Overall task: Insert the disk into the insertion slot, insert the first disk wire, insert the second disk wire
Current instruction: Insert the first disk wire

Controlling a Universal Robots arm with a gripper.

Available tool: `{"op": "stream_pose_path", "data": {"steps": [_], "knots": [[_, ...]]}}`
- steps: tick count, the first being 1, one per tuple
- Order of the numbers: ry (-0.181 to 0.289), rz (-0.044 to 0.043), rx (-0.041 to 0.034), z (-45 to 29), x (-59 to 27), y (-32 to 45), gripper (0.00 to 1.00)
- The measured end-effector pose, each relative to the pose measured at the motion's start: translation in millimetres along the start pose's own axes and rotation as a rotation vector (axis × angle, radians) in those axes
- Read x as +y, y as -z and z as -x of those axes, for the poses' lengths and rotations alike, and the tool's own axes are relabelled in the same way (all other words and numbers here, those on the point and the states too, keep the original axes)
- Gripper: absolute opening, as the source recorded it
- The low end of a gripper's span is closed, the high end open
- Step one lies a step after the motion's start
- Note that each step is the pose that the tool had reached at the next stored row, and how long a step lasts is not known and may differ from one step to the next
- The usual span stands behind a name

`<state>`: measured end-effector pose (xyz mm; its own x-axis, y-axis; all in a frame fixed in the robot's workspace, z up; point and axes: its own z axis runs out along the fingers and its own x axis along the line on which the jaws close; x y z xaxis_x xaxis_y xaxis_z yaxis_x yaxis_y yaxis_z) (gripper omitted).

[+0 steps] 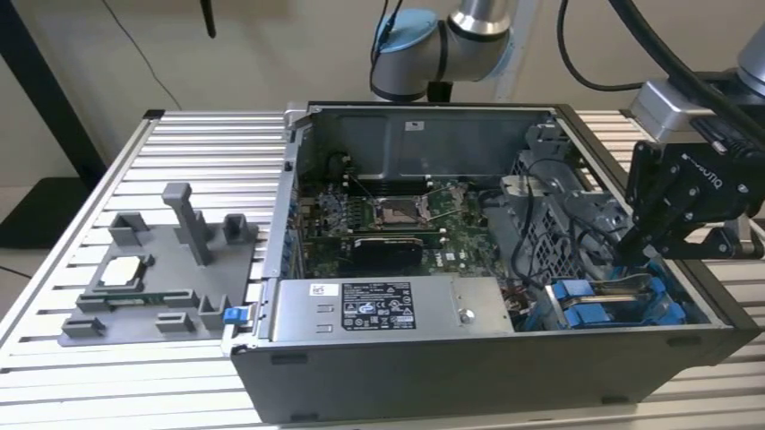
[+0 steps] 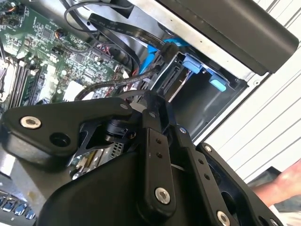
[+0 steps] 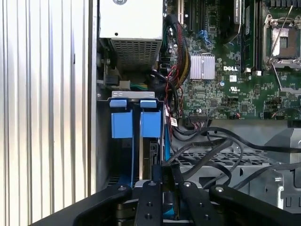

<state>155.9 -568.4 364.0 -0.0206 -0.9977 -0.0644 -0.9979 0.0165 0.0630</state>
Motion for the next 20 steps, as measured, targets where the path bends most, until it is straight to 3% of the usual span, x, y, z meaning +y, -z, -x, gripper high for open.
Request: {"op": "stream_pose_path", "data": {"steps": [4, 9, 11, 16, 20], "knots": [[0.0, 0.0, -0.0023, -2.5, -1.8, -4.5, 0.0], [0.001, 0.0003, -0.0112, -6.1, -6.2, -10.2, 0.0], [0.001, 0.0004, -0.0183, -7.0, -7.9, -12.2, 0.0], [0.002, 0.0009, -0.0459, -8.8, -13.2, -16.1, 0.0], [0.002, 0.002, -0.0477, -11.0, -15.7, -17.3, 0.0]]}}
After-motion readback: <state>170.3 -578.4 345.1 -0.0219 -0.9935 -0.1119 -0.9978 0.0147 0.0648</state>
